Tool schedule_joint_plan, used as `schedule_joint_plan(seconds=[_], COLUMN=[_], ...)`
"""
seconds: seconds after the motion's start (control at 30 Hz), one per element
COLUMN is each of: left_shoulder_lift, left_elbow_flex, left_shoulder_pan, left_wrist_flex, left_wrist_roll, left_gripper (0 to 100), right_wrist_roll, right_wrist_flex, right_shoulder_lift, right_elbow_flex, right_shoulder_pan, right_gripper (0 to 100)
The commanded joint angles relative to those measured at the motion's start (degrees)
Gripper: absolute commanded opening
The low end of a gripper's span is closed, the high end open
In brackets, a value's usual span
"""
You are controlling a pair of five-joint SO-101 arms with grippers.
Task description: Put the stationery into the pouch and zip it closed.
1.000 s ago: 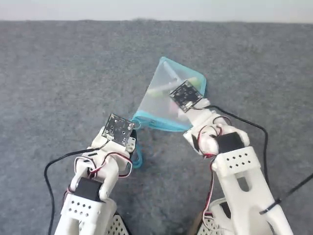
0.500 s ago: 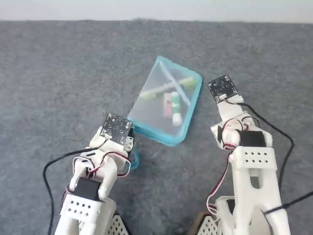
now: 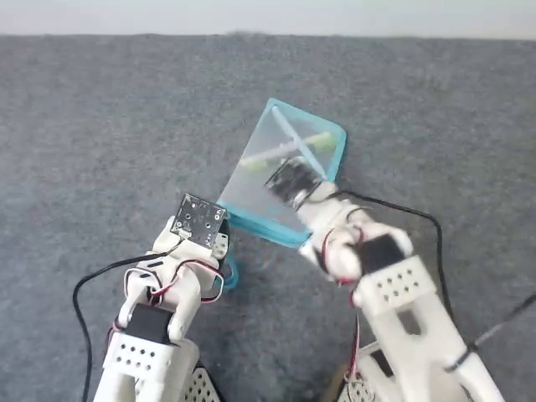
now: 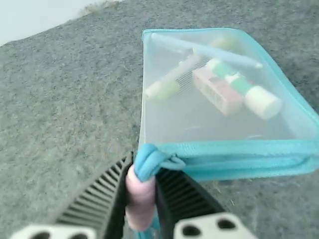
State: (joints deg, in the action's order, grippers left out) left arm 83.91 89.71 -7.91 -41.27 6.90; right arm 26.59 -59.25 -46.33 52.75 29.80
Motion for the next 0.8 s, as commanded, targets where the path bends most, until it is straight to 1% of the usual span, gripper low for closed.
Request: schedule_joint_plan(seconds=[0.0,0.03,0.1,0.27,0.53,0.77], left_shoulder_lift=[0.7,0.7,0.6,0.6,0.6,0.6], left_elbow_flex=[-2.8,-2.8,-2.8,-2.8,-2.7,-2.6], left_shoulder_pan=[0.3,0.1,0.0,0.0,0.0,0.0], left_wrist_flex=[2.3,2.3,2.3,2.3,2.2,2.2], left_wrist_roll=[0.5,0.5,0.5,0.4,0.4,0.4], left_gripper=[1,1,1,1,1,1], right_wrist_roll=[2.5,4.0,5.7,6.0,6.0,5.6], right_wrist_flex=[-2.1,-1.8,0.4,7.9,19.0,23.4], right_shoulder_lift=[-9.7,-11.3,-12.4,-8.7,8.8,23.8], right_elbow_flex=[1.5,3.4,6.7,9.9,8.7,-1.8], right_shoulder_pan=[7.3,9.3,11.9,10.9,10.2,5.2], right_gripper=[33.4,35.3,35.5,34.4,34.4,34.3])
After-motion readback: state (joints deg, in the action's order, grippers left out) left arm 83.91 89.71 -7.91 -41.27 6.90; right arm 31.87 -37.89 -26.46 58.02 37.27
